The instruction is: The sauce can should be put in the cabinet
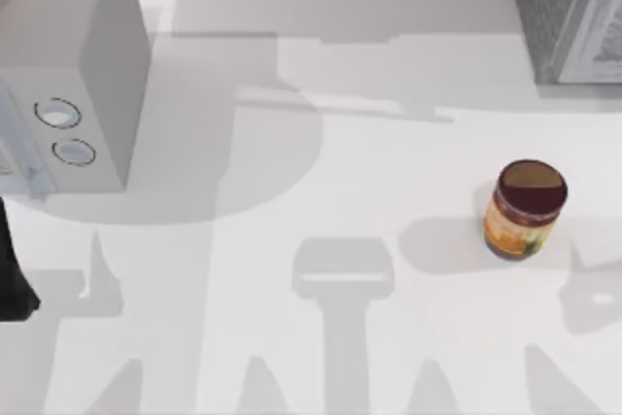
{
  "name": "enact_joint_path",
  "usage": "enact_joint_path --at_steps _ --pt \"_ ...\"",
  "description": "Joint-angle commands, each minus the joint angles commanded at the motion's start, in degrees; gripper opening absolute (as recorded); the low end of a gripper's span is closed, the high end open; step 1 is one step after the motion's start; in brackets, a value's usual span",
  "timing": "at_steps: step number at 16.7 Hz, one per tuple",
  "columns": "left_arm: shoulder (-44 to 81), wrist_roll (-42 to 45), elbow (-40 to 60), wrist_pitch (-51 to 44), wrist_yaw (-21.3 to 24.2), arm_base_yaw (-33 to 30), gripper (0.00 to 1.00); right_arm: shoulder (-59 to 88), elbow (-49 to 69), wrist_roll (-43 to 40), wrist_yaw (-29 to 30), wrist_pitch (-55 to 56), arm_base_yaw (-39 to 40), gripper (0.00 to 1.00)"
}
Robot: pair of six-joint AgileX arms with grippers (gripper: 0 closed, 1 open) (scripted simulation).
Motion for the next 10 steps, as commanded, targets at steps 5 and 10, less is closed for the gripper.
enact_joint_path --at_steps 5,10 --pt "0.0 0.0 0.0 0.0 0.0 0.0 1.0 14.9 9.3 -16.8 -11.0 -9.6 -1.6 1.0" --pt "0.0 0.0 0.0 0.0 0.0 0.0 1.0 29.6 18.4 -33.3 -20.4 -19.4 -3.6 1.0"
